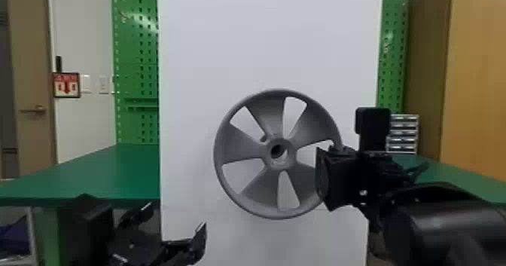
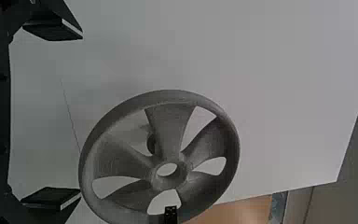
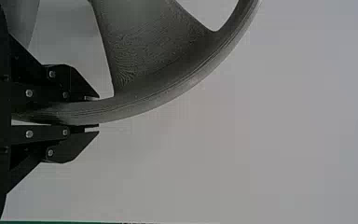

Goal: Hold the wheel and insert it

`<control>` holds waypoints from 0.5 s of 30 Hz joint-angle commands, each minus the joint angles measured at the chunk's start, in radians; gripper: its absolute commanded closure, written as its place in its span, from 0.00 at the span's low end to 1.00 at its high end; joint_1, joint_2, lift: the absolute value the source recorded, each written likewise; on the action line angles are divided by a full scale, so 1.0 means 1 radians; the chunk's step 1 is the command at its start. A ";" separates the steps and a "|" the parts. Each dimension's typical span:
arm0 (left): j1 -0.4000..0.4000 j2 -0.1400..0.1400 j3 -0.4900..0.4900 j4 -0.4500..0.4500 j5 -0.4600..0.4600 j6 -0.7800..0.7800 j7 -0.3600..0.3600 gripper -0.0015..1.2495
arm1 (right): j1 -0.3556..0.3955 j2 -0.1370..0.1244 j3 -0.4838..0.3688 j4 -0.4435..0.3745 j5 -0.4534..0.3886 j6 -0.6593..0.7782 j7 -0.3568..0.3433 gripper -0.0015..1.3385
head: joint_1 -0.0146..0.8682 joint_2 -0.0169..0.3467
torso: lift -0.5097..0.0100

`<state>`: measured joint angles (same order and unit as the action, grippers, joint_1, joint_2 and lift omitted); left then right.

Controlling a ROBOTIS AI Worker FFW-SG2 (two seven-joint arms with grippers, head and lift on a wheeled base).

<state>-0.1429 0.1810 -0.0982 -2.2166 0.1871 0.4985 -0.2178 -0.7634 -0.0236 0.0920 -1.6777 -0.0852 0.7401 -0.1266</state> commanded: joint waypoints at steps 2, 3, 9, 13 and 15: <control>-0.001 0.000 0.000 0.000 0.000 0.000 0.000 0.08 | -0.013 0.002 0.003 0.035 0.007 -0.024 0.002 0.87 | 0.13 0.09 | 0.13; -0.001 0.000 0.000 0.000 0.000 0.000 0.000 0.08 | -0.017 0.002 0.003 0.042 0.010 -0.025 0.005 0.87 | 0.13 0.09 | 0.13; -0.003 0.000 -0.002 0.002 0.000 -0.002 0.000 0.08 | -0.031 0.005 0.003 0.079 0.019 -0.047 0.007 0.87 | 0.13 0.09 | 0.13; -0.003 0.000 -0.002 0.003 0.002 -0.003 0.000 0.08 | -0.036 0.005 0.006 0.098 0.021 -0.062 0.010 0.87 | 0.13 0.09 | 0.13; -0.003 0.000 -0.002 0.003 0.002 -0.003 0.000 0.08 | -0.040 0.007 0.008 0.107 0.024 -0.067 0.010 0.87 | 0.13 0.09 | 0.13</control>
<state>-0.1456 0.1810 -0.0995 -2.2145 0.1876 0.4962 -0.2178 -0.7974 -0.0184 0.0965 -1.5876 -0.0654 0.6852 -0.1169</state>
